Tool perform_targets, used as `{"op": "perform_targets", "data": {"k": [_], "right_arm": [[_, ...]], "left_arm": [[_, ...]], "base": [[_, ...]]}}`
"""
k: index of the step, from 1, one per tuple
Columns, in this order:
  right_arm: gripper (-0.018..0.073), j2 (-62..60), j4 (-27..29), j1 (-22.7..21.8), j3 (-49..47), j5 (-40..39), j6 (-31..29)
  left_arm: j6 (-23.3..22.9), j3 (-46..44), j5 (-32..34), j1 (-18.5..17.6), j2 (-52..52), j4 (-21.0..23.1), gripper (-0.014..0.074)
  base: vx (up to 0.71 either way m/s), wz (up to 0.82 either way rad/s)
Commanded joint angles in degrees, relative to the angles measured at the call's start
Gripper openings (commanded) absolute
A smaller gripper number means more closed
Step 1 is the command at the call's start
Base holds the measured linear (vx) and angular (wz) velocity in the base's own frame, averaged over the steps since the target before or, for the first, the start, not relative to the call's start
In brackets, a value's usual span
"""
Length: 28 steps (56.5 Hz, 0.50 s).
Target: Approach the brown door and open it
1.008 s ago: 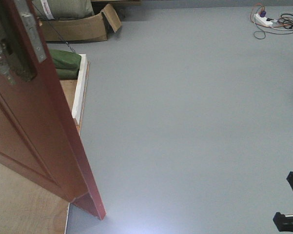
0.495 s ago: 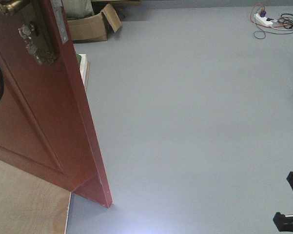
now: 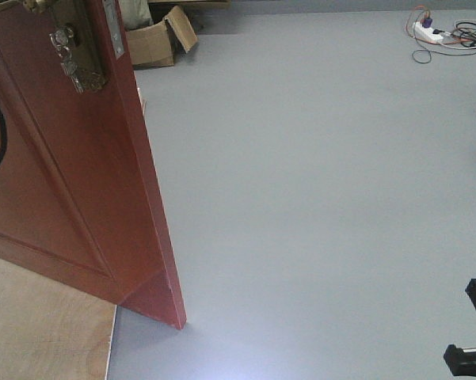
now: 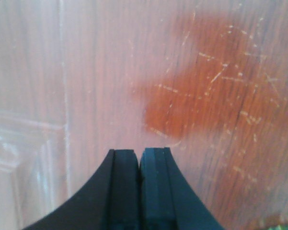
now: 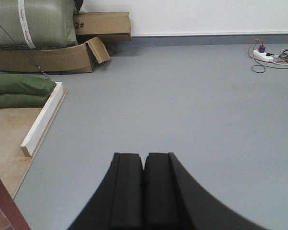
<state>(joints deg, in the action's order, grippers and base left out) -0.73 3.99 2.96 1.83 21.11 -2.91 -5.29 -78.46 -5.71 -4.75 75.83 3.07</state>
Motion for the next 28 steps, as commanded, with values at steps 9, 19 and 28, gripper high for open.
{"op": "perform_targets", "data": {"k": [9,19,28], "right_arm": [[0.0,-0.3,-0.2,0.1,0.2,-4.5,-0.4],[0.0,-0.3,-0.2,0.1,0.2,-4.5,-0.4],[0.0,-0.3,-0.2,0.1,0.2,-4.5,-0.4]], "left_arm": [[0.0,-1.6,4.8,-0.3,-1.9,0.6,0.0066],[0.0,-1.6,4.8,-0.3,-1.9,0.6,0.0066],[0.0,-1.6,4.8,-0.3,-1.9,0.6,0.0066]], "base": [[0.0,0.0],[0.0,0.0],[0.0,0.0]]}}
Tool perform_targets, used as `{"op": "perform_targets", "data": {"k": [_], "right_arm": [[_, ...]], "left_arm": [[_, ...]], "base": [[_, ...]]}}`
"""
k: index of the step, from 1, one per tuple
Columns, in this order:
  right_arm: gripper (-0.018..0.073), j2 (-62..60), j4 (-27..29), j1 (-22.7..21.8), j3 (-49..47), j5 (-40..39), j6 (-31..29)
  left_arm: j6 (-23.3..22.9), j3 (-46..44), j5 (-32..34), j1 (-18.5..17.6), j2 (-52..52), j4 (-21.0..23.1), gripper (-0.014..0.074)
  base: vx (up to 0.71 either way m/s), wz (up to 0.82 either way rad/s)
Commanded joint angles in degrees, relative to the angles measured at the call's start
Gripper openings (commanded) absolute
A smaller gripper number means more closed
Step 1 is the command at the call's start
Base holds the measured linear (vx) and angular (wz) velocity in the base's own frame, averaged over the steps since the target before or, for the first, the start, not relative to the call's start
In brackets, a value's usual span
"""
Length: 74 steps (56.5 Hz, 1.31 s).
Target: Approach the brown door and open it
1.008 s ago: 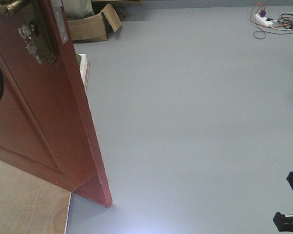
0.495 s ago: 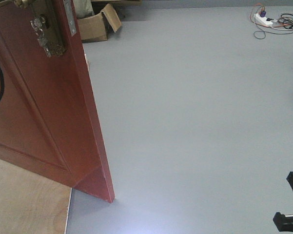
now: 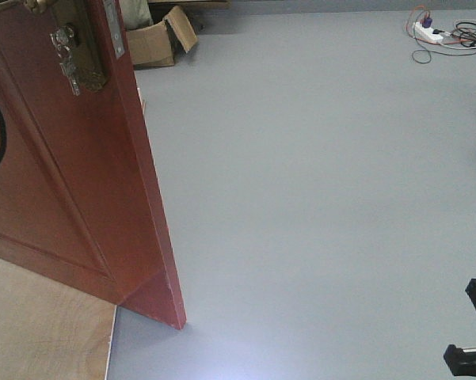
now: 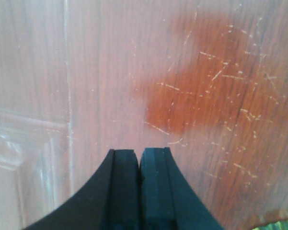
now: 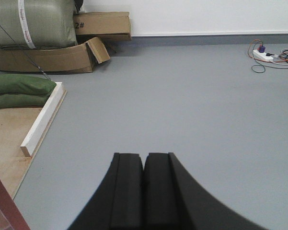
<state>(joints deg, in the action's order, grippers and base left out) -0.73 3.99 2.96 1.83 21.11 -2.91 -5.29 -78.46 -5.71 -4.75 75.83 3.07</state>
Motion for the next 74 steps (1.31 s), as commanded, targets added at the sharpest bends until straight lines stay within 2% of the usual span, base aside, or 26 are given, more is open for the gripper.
{"op": "perform_targets", "data": {"k": [1,74], "right_arm": [[0.0,-0.3,-0.2,0.1,0.2,-4.5,-0.4],[0.0,-0.3,-0.2,0.1,0.2,-4.5,-0.4]], "left_arm": [[0.0,-1.6,4.8,-0.3,-1.9,0.6,0.0066],[0.0,-1.6,4.7,-0.3,-1.9,0.6,0.0066]], "base": [[0.0,0.0],[0.04,-0.02]]}}
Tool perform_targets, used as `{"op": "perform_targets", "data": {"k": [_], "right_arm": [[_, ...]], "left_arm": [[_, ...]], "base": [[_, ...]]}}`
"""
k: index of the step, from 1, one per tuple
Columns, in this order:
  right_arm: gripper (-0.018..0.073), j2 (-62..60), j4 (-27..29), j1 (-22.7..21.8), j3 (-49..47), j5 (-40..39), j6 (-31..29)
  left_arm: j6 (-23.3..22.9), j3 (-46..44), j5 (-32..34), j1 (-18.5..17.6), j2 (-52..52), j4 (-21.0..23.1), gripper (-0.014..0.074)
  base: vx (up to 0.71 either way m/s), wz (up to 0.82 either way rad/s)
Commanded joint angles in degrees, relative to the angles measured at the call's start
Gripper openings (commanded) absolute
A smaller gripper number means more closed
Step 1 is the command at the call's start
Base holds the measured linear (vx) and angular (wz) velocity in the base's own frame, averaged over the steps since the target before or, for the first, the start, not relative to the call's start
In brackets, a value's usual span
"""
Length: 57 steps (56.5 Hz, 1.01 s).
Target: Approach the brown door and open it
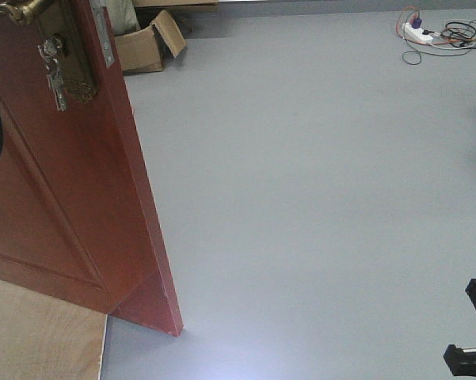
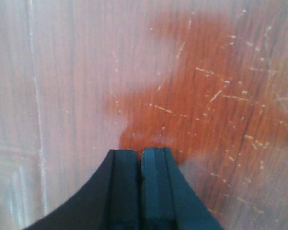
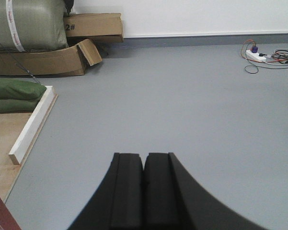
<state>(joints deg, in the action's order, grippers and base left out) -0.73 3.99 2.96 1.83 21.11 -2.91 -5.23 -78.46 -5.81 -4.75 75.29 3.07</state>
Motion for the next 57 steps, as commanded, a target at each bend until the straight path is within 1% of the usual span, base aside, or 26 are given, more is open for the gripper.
{"op": "perform_targets", "data": {"k": [1,27,57], "right_arm": [[0.0,-0.3,-0.2,0.1,0.2,-4.5,-0.4],[0.0,-0.3,-0.2,0.1,0.2,-4.5,-0.4],[0.0,-0.3,-0.2,0.1,0.2,-4.5,-0.4]], "left_arm": [[-0.1,-1.6,4.8,-0.3,-1.3,0.6,0.0066],[-0.1,-1.6,4.8,-0.3,-1.3,0.6,0.0066],[-0.1,-1.6,4.8,-0.3,-1.3,0.6,0.0066]], "base": [[0.1,-0.06],[0.13,-0.05],[0.2,0.05]]}}
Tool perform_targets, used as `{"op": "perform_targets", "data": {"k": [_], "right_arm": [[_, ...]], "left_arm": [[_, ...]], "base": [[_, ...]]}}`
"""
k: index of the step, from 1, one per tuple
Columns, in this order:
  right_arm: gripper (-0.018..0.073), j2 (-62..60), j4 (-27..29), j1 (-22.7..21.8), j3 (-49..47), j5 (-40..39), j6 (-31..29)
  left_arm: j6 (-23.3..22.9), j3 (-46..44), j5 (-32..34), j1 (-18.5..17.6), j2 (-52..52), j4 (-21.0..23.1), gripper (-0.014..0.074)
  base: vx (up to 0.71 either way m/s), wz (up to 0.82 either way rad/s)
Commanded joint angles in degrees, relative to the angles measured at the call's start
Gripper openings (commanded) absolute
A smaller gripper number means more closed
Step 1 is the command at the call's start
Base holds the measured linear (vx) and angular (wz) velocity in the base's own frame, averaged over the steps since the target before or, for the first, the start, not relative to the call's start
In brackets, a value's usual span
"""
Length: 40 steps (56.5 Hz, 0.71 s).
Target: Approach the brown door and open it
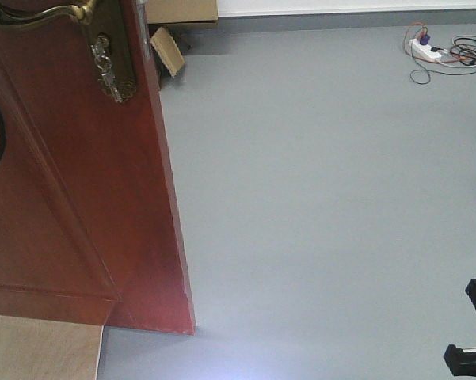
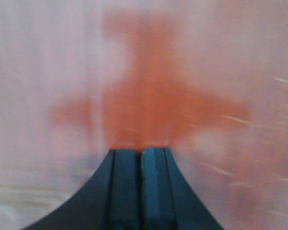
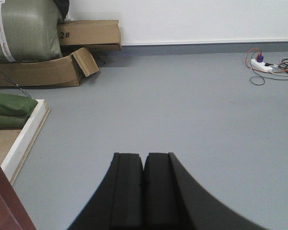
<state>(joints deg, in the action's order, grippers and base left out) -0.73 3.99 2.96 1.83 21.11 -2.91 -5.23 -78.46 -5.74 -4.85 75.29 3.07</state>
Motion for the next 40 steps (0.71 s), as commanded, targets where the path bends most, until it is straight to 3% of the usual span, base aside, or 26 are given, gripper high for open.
{"op": "perform_targets", "data": {"k": [1,40], "right_arm": [[0.0,-0.3,-0.2,0.1,0.2,-4.5,-0.4],[0.0,-0.3,-0.2,0.1,0.2,-4.5,-0.4]], "left_arm": [[-0.1,-1.6,4.8,-0.2,-1.3,0.6,0.0066],[-0.1,-1.6,4.8,-0.2,-1.3,0.6,0.0066]], "base": [[0.21,0.05],[0.16,-0.01]]}}
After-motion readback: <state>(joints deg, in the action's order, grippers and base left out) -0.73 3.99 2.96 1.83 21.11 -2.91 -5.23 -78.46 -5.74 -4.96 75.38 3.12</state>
